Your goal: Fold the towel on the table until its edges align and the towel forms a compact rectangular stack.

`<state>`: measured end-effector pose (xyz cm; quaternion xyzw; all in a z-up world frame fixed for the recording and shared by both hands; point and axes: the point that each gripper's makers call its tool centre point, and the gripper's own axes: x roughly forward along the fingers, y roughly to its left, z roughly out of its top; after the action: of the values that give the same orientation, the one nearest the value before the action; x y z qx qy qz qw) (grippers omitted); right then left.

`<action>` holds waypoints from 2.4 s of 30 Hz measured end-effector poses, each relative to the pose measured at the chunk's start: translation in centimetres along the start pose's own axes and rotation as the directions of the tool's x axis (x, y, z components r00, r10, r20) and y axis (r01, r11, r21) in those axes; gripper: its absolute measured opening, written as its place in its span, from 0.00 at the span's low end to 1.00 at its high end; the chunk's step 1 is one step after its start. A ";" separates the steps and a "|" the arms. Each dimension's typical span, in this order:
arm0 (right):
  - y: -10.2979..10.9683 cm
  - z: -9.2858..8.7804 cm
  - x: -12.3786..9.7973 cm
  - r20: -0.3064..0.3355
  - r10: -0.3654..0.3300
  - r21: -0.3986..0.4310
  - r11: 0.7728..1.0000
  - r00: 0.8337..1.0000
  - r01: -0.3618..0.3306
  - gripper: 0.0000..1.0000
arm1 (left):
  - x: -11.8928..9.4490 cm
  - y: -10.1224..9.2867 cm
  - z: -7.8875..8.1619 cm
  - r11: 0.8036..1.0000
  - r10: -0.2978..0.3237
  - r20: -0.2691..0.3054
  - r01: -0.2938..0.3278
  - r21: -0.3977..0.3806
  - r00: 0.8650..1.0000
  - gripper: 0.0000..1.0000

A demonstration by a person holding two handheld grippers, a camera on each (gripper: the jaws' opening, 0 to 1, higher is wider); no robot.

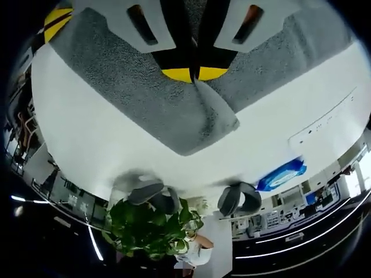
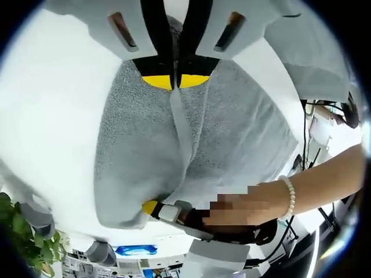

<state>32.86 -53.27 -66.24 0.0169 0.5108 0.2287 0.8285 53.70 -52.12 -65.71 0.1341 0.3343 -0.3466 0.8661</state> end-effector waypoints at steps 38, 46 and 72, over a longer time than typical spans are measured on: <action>5.8 5.6 -5.5 0.162 -0.013 0.003 1.000 0.987 0.013 0.00 | -4.9 1.7 3.9 0.987 -0.089 0.050 0.095 -0.132 0.995 0.01; 8.2 7.1 -6.8 0.198 0.018 -0.041 0.999 0.980 -0.010 0.00 | -6.8 3.9 3.8 0.989 -0.055 0.040 0.060 -0.132 0.998 0.01; 16.1 10.1 -6.2 0.207 0.165 -0.205 0.971 0.964 -0.122 0.00 | -13.5 9.6 4.3 0.990 0.039 0.101 -0.024 -0.141 0.994 0.01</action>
<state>33.34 -39.30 -51.99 0.0003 0.3881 0.3326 0.8595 55.16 -40.32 -53.50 0.0602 0.3105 -0.3151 0.8948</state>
